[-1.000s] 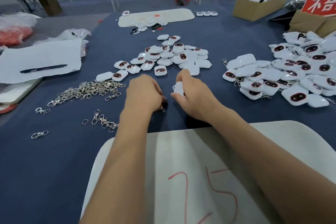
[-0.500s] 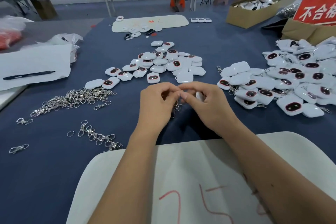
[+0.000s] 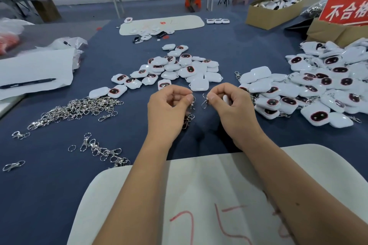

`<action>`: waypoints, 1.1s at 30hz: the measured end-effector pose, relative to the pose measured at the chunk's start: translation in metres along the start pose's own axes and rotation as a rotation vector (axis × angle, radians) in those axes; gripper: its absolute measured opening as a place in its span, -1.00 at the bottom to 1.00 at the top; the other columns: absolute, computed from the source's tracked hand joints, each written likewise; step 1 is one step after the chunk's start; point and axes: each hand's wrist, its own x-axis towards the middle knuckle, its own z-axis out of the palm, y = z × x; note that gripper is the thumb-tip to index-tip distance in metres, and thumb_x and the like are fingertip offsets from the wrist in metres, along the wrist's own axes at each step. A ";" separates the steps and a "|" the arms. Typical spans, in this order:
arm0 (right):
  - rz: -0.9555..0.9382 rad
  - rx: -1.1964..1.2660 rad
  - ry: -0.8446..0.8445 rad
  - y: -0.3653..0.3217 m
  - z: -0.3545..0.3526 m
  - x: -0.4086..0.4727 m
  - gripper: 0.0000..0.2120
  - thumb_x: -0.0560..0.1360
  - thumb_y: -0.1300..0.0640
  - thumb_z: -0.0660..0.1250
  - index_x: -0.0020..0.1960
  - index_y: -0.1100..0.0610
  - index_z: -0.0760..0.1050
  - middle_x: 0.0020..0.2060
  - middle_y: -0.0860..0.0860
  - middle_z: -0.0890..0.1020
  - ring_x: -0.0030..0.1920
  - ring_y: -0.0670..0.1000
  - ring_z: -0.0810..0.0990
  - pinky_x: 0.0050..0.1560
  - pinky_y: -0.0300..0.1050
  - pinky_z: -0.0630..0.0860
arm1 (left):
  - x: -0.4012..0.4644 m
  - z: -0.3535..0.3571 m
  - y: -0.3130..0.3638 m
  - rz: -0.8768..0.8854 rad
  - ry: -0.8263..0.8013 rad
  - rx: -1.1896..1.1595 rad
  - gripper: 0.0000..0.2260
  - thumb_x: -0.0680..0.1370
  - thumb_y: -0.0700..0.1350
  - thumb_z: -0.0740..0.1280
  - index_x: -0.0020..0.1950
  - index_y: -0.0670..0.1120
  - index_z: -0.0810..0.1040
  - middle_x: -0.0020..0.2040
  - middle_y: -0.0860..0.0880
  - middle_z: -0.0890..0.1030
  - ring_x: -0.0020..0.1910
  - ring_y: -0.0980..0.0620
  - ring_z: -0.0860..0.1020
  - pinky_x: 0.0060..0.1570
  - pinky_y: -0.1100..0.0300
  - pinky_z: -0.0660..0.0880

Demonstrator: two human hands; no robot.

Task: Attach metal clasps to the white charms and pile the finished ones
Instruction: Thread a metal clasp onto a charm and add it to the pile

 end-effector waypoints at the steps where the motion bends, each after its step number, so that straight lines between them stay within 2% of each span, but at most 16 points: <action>1: -0.006 -0.004 -0.003 -0.001 0.000 -0.001 -0.87 0.57 0.16 0.43 -0.16 0.04 0.60 -0.36 0.10 0.56 -0.35 -0.08 0.36 -0.30 -0.27 0.33 | 0.000 0.000 0.001 -0.020 0.010 -0.053 -0.87 0.54 -0.27 0.46 -0.10 -0.04 0.69 -0.22 -0.02 0.72 -0.32 0.12 0.62 -0.28 0.29 0.54; 3: -0.031 0.004 0.009 -0.003 0.001 -0.002 -0.93 0.56 0.16 0.46 -0.08 0.02 0.63 -0.29 -0.03 0.66 -0.27 -0.10 0.52 -0.19 -0.34 0.41 | -0.001 0.000 0.003 -0.053 0.029 -0.149 -0.88 0.54 -0.28 0.46 -0.09 -0.06 0.69 -0.20 -0.06 0.73 -0.31 0.09 0.64 -0.29 0.30 0.54; 4: -0.040 0.013 0.014 -0.003 0.001 -0.002 -0.94 0.56 0.15 0.46 -0.05 0.01 0.64 -0.24 -0.05 0.69 -0.21 -0.07 0.58 -0.14 -0.30 0.46 | -0.001 -0.001 0.003 -0.061 0.029 -0.178 -0.88 0.54 -0.29 0.47 -0.09 -0.07 0.69 -0.19 -0.06 0.74 -0.28 0.07 0.67 -0.28 0.30 0.55; 7: -0.062 0.014 -0.055 -0.005 0.002 -0.003 -0.90 0.60 0.12 0.43 -0.08 -0.01 0.68 -0.21 0.22 0.67 -0.13 0.28 0.58 -0.08 0.09 0.53 | -0.001 0.000 0.003 -0.046 0.004 -0.172 -0.89 0.50 -0.28 0.51 -0.09 -0.07 0.69 -0.17 -0.06 0.75 -0.16 0.05 0.71 -0.24 0.30 0.55; 8: -0.074 0.003 -0.081 -0.006 0.002 -0.003 -0.89 0.60 0.12 0.43 -0.09 0.00 0.68 -0.22 0.27 0.65 -0.14 0.32 0.56 -0.08 0.15 0.54 | -0.001 0.000 0.003 -0.038 -0.007 -0.157 -0.88 0.49 -0.27 0.51 -0.10 -0.06 0.70 -0.17 -0.05 0.74 -0.16 0.06 0.70 -0.23 0.30 0.54; 10: -0.087 0.001 -0.095 -0.008 0.002 -0.004 -0.89 0.58 0.15 0.44 -0.10 0.02 0.69 -0.23 0.21 0.68 -0.13 0.32 0.58 -0.04 0.19 0.56 | -0.002 0.001 0.003 -0.030 -0.025 -0.146 -0.88 0.48 -0.27 0.52 -0.11 -0.05 0.70 -0.18 -0.06 0.74 -0.18 0.06 0.68 -0.24 0.30 0.53; 13: -0.060 0.044 -0.086 -0.009 0.000 -0.004 -0.89 0.57 0.20 0.43 -0.11 0.06 0.68 -0.21 0.21 0.68 -0.11 0.32 0.58 -0.01 0.18 0.55 | -0.002 0.002 0.002 -0.029 -0.051 -0.142 -0.89 0.47 -0.26 0.53 -0.10 -0.06 0.70 -0.19 -0.06 0.73 -0.20 0.04 0.67 -0.21 0.29 0.53; 16: -0.049 0.045 -0.100 -0.008 -0.002 -0.004 -0.90 0.57 0.18 0.42 -0.11 0.06 0.66 -0.19 0.26 0.66 -0.16 0.28 0.56 -0.09 0.13 0.53 | -0.003 0.003 0.002 -0.035 -0.064 -0.142 -0.90 0.47 -0.25 0.53 -0.10 -0.06 0.70 -0.19 -0.08 0.73 -0.20 0.03 0.67 -0.15 0.21 0.57; 21: -0.004 0.107 -0.132 -0.005 -0.001 -0.002 -0.86 0.55 0.08 0.34 -0.13 0.08 0.62 -0.24 0.21 0.63 -0.28 -0.06 0.45 -0.25 -0.21 0.42 | -0.003 0.004 0.004 -0.058 -0.101 -0.172 -0.94 0.55 -0.22 0.47 -0.09 -0.08 0.68 -0.17 -0.09 0.73 -0.22 0.04 0.66 -0.21 0.24 0.56; 25: 0.024 0.194 -0.159 -0.001 -0.001 0.001 -0.85 0.57 0.07 0.32 -0.14 0.05 0.60 -0.35 -0.04 0.56 -0.40 -0.19 0.35 -0.36 -0.38 0.31 | -0.003 0.005 0.005 -0.076 -0.162 -0.179 -0.91 0.59 -0.22 0.41 -0.09 -0.10 0.68 -0.17 -0.11 0.70 -0.21 0.04 0.61 -0.20 0.21 0.56; 27: 0.021 0.211 -0.162 0.000 -0.001 0.002 -0.85 0.57 0.07 0.31 -0.15 0.02 0.59 -0.39 -0.16 0.52 -0.41 -0.19 0.35 -0.37 -0.40 0.31 | -0.004 0.005 0.005 -0.067 -0.191 -0.164 -0.91 0.60 -0.24 0.39 -0.07 -0.15 0.68 -0.13 -0.16 0.70 -0.20 0.01 0.60 -0.19 0.19 0.55; 29: 0.023 0.222 -0.166 -0.001 0.000 0.002 -0.84 0.58 0.06 0.31 -0.16 -0.01 0.59 -0.42 -0.19 0.48 -0.40 -0.19 0.34 -0.36 -0.40 0.30 | -0.005 0.006 0.006 -0.056 -0.210 -0.159 -0.91 0.60 -0.25 0.39 -0.07 -0.18 0.68 -0.12 -0.18 0.70 -0.19 -0.01 0.59 -0.19 0.19 0.55; 33: 0.054 0.256 -0.207 -0.002 -0.002 0.003 -0.85 0.58 0.07 0.29 -0.13 0.03 0.58 -0.39 -0.08 0.45 -0.35 -0.11 0.32 -0.36 -0.32 0.30 | -0.005 0.005 0.006 -0.052 -0.232 -0.181 -0.91 0.60 -0.25 0.39 -0.07 -0.18 0.69 -0.14 -0.16 0.69 -0.18 -0.03 0.58 -0.18 0.19 0.55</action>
